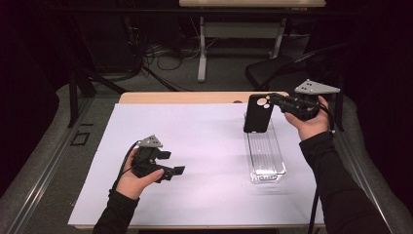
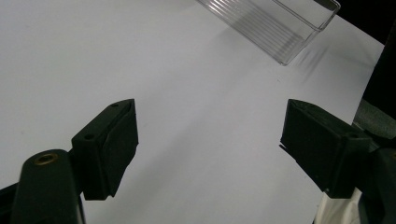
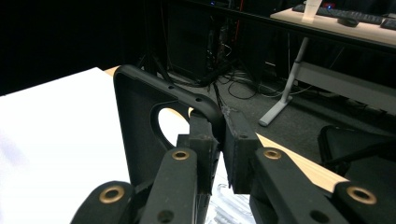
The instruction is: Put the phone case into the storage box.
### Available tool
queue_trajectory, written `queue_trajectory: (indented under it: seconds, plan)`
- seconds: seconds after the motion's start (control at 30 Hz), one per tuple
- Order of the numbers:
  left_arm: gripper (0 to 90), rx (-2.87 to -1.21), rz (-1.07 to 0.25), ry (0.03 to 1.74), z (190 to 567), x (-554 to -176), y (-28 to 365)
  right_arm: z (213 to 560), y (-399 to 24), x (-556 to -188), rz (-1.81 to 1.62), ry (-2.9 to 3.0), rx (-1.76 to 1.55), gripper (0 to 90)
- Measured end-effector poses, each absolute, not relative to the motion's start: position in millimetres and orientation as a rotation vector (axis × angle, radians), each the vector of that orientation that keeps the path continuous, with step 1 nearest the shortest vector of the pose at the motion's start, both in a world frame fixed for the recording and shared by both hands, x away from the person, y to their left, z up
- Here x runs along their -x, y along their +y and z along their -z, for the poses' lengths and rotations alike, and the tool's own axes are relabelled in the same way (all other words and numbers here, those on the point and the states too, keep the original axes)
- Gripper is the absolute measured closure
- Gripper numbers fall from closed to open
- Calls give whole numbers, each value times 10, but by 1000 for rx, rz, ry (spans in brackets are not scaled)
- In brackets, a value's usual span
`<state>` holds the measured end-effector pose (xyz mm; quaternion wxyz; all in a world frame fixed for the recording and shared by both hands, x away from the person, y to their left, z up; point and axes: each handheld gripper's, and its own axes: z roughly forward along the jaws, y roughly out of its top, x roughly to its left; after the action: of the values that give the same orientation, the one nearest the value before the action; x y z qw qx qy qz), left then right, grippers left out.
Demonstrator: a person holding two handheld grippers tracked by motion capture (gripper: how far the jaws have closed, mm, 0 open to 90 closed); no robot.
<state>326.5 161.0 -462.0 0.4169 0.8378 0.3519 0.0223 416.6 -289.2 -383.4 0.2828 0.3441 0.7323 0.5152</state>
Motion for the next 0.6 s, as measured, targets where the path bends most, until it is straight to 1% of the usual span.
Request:
queue_trajectory:
  seconds: [0.6]
  plan:
    - [175, -2099, -65, 890, 4630, -3275, 1629, 3977, -2991, -4381, -1326, 1927, -919, 830]
